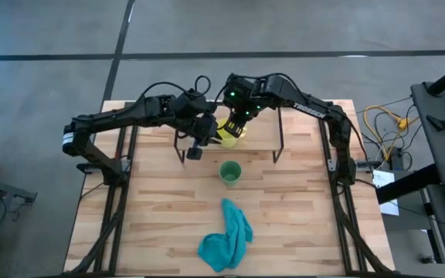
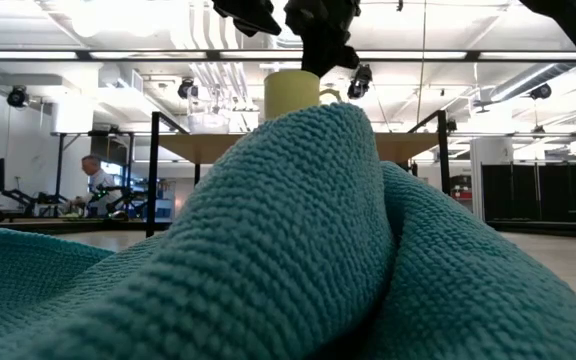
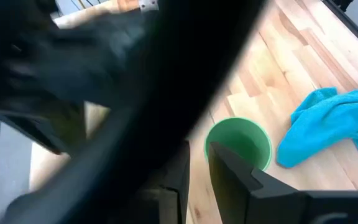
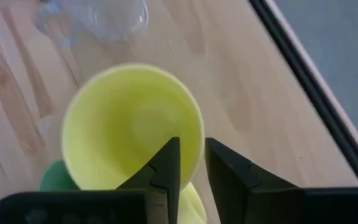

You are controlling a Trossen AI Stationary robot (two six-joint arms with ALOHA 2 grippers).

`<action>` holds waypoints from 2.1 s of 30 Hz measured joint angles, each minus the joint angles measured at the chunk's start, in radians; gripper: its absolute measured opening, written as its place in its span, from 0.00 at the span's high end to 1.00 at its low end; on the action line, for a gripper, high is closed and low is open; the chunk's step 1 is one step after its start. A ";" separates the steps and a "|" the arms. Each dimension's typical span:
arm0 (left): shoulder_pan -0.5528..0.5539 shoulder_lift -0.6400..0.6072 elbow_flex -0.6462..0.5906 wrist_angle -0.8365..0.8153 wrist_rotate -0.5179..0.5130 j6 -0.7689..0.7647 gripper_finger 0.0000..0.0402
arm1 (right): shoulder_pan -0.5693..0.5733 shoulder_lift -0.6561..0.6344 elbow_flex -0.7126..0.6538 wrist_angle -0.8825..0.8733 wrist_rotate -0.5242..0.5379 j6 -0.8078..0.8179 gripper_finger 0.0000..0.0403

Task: Stack small to large cups/mugs on shelf
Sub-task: Put the yellow cup on the shelf

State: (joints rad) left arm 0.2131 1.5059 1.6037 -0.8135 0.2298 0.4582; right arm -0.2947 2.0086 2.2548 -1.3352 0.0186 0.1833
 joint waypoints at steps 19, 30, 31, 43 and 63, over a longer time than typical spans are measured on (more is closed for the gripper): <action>0.000 0.000 0.000 -0.008 -0.001 -0.008 0.89 | 0.003 -0.109 -0.010 -0.171 0.001 -0.008 0.82; 0.000 0.048 -0.002 -0.019 -0.001 -0.033 0.89 | 0.002 -0.110 -0.135 -0.167 0.000 -0.009 0.83; 0.000 0.057 -0.002 -0.015 -0.001 -0.033 0.89 | 0.002 -0.110 -0.143 -0.160 0.000 -0.009 0.83; 0.001 0.073 -0.002 -0.013 -0.078 -0.032 0.89 | 0.008 -0.110 -0.194 -0.080 -0.057 -0.031 0.84; 0.003 0.077 -0.006 -0.010 -0.135 -0.028 0.89 | 0.014 -0.109 -0.193 -0.058 -0.078 -0.027 0.84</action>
State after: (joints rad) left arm 0.2157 1.5833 1.5974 -0.8233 0.0949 0.4302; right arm -0.2803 1.8996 2.0613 -1.3933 -0.0593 0.1562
